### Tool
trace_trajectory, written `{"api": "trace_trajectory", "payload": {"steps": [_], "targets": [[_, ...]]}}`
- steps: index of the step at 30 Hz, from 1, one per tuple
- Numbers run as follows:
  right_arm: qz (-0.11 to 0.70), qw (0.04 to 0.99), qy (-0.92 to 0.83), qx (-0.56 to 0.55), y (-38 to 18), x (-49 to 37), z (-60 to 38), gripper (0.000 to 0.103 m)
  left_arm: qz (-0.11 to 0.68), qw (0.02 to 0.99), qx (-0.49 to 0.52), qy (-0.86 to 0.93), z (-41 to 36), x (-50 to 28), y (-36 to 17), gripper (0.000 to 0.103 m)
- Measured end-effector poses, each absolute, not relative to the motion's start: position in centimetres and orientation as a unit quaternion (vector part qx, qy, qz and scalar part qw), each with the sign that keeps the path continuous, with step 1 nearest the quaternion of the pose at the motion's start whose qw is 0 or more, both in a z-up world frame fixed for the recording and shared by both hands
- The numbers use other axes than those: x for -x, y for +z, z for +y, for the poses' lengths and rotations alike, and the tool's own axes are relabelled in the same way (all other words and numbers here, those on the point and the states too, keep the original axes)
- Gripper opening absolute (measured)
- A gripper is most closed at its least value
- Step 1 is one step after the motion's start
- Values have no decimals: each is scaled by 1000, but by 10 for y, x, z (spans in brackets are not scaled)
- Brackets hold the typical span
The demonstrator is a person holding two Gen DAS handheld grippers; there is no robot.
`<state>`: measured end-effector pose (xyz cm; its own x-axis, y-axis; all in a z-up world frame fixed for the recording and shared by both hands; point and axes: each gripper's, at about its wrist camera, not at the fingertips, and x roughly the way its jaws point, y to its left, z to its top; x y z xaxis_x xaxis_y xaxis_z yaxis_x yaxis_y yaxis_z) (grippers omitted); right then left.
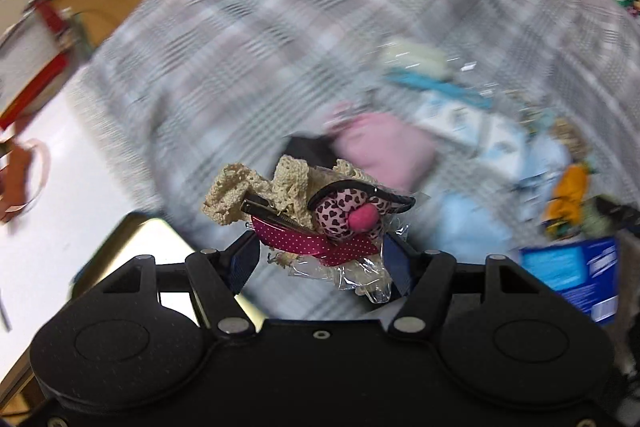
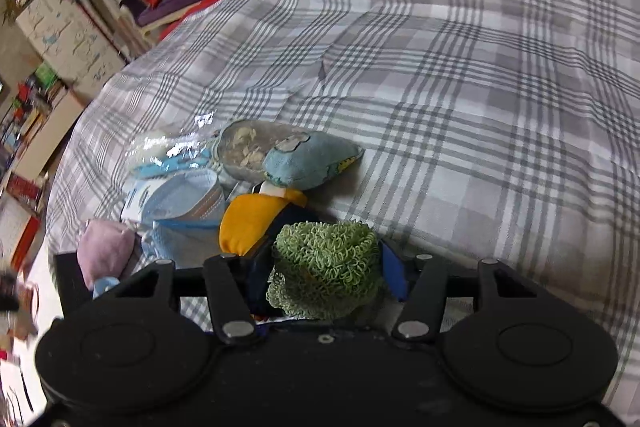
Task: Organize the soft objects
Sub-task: 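Grasp the lace accessory with the left tool while the right tool grasps the green ball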
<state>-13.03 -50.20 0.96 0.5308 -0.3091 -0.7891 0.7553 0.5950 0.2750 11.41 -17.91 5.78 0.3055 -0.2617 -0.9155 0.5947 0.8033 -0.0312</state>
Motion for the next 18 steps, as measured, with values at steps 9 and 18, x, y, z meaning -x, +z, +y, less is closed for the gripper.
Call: {"api": "trace_trajectory", "payload": {"steps": [9, 18], "targets": [[240, 838, -393, -294, 32, 152, -489, 56, 572, 785, -129, -202, -88, -135, 12, 62], [205, 858, -399, -250, 45, 143, -458, 56, 570, 798, -118, -153, -35, -152, -15, 62]]}}
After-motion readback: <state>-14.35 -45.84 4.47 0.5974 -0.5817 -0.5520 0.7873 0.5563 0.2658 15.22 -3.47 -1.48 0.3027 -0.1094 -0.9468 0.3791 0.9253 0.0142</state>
